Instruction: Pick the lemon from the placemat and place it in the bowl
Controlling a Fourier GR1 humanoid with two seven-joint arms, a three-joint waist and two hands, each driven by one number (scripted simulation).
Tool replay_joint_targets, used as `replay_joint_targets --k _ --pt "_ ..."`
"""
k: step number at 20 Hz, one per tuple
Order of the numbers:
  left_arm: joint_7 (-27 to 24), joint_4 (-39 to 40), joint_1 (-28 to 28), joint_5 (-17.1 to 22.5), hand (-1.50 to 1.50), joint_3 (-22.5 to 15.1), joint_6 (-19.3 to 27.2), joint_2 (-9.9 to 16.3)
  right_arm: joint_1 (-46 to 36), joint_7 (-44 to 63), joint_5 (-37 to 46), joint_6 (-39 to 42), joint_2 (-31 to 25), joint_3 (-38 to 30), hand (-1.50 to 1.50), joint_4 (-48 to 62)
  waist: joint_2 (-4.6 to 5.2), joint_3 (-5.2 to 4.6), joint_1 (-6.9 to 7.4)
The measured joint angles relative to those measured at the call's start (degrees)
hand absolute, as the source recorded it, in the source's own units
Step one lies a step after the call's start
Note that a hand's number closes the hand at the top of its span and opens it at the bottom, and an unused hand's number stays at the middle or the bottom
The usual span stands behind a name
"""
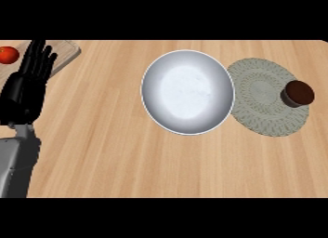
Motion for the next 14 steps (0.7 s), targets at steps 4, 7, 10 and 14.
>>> replay_joint_targets --k 4,7,10,14 --pt "0.0 0.4 0.2 -0.2 0.0 0.4 0.5 0.0 -4.8 2.5 -1.8 2.5 2.8 2.8 1.5 1.4 -0.37 -0.06 -1.1" --pt "0.0 0.8 0.5 -0.1 0.0 1.0 0.4 0.5 -7.7 3.9 -2.6 3.5 5.4 5.2 1.5 2.2 -0.57 -0.08 -1.86" --pt "-0.2 0.6 1.3 -0.6 0.0 0.9 1.2 0.0 -9.4 4.9 -2.6 4.1 8.4 8.1 1.5 2.5 -0.78 -0.08 -2.6" --pt "-0.3 0.1 2.8 -0.1 0.0 1.8 0.7 0.8 -10.7 6.6 -3.0 4.7 12.5 11.5 1.5 2.8 -1.16 -0.08 -3.58"
